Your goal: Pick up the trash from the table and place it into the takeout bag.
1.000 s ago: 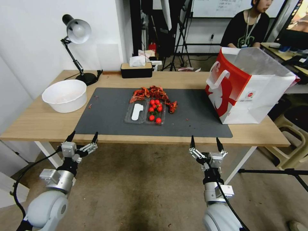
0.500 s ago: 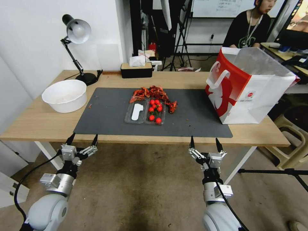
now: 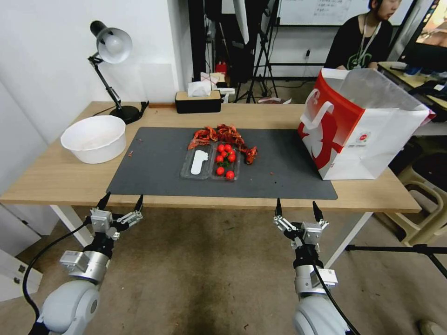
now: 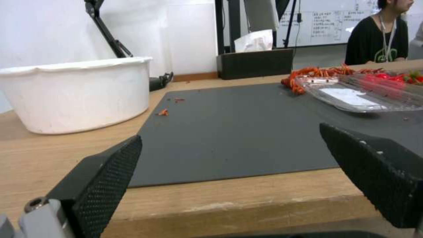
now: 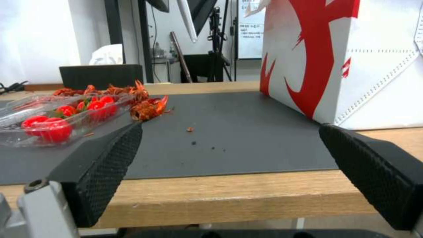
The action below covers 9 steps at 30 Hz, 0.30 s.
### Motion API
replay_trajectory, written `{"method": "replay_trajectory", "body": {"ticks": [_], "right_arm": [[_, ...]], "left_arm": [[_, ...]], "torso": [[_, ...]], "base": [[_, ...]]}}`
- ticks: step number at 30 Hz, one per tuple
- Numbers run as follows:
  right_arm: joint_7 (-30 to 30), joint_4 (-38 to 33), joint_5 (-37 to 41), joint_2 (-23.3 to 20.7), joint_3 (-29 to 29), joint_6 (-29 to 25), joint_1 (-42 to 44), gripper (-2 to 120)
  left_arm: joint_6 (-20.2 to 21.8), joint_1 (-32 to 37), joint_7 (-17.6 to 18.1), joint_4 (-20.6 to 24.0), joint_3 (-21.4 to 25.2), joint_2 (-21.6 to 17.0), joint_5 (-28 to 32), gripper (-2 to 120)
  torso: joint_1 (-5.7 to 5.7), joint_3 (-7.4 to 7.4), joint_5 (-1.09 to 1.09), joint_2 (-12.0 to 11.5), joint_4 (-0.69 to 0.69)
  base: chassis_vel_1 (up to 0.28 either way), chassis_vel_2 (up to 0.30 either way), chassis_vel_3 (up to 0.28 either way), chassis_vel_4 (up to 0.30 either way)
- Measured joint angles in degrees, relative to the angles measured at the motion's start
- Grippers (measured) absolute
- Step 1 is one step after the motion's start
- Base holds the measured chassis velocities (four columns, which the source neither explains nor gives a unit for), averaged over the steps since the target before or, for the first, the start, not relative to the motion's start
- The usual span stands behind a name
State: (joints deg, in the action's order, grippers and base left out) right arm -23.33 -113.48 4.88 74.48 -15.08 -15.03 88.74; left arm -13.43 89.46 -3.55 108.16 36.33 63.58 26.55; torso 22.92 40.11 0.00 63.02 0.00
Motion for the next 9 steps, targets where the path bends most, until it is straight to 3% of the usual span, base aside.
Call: {"method": "replay_trajectory", "body": {"ticks": [9], "right_arm": [[0.0,0.0,0.0,0.0,0.0,0.0,0.0,100]], "left_arm": [[0.0,0.0,0.0,0.0,-0.1,0.0,0.0,100]], "torso": [[0.0,0.0,0.0,0.0,0.0]], "base": [[0.0,0.0,0.0,0.0]]}}
